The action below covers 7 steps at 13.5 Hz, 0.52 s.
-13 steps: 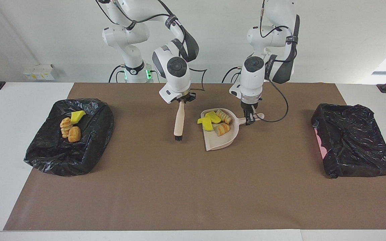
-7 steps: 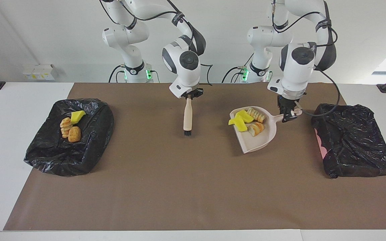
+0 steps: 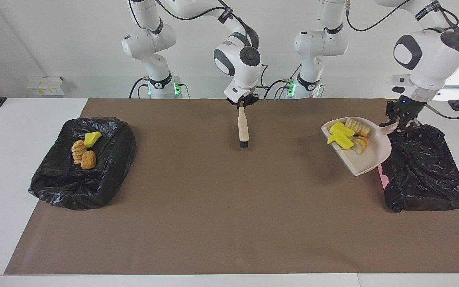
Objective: Sweep and dump trash in bin
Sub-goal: 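Carry the dustpan to the black bag and tip it with the left gripper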
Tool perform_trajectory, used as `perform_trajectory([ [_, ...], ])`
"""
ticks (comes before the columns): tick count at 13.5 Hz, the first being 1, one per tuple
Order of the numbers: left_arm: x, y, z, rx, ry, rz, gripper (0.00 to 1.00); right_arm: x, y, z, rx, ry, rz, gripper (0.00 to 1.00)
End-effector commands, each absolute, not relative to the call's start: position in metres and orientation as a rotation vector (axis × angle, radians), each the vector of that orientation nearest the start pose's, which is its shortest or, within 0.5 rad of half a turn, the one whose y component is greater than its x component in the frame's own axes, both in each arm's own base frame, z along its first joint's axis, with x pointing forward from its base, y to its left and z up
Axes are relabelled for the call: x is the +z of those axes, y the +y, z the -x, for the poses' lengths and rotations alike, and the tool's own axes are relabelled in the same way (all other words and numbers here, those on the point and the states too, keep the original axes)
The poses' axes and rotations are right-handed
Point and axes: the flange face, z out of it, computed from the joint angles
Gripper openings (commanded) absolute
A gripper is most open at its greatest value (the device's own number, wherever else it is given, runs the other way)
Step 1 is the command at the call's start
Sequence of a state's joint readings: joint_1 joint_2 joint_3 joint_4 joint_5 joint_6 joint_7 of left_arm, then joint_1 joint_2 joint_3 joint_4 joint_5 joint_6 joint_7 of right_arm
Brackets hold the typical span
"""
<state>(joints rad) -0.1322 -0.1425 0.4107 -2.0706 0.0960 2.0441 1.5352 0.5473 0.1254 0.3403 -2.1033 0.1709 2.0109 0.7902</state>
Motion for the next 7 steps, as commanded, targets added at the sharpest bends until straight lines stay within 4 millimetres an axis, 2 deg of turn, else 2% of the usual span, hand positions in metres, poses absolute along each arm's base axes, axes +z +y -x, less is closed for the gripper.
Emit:
perform_trajectory([
  [1, 0.521, 0.213, -0.515, -0.112, 1.808, 2.398, 0.00, 0.337, 0.429, -0.327, 0.439, -0.022, 3.138, 0.00],
  [2, 0.526, 0.225, -0.526, -0.108, 1.859, 2.296, 0.00, 0.334, 0.433, -0.326, 0.424, -0.024, 3.128, 0.00],
  [4, 0.544, 0.274, -0.535, -0.050, 1.871, 2.175, 0.00, 0.332, 0.436, -0.328, 0.424, -0.015, 3.120, 0.00],
  [5, 0.548, 0.300, -0.536, 0.003, 1.866, 2.146, 0.00, 0.335, 0.440, -0.329, 0.414, -0.005, 3.110, 0.00],
  [7, 0.549, 0.331, -0.540, 0.066, 1.913, 2.046, 0.00, 0.335, 0.443, -0.332, 0.399, 0.013, 3.101, 0.00],
])
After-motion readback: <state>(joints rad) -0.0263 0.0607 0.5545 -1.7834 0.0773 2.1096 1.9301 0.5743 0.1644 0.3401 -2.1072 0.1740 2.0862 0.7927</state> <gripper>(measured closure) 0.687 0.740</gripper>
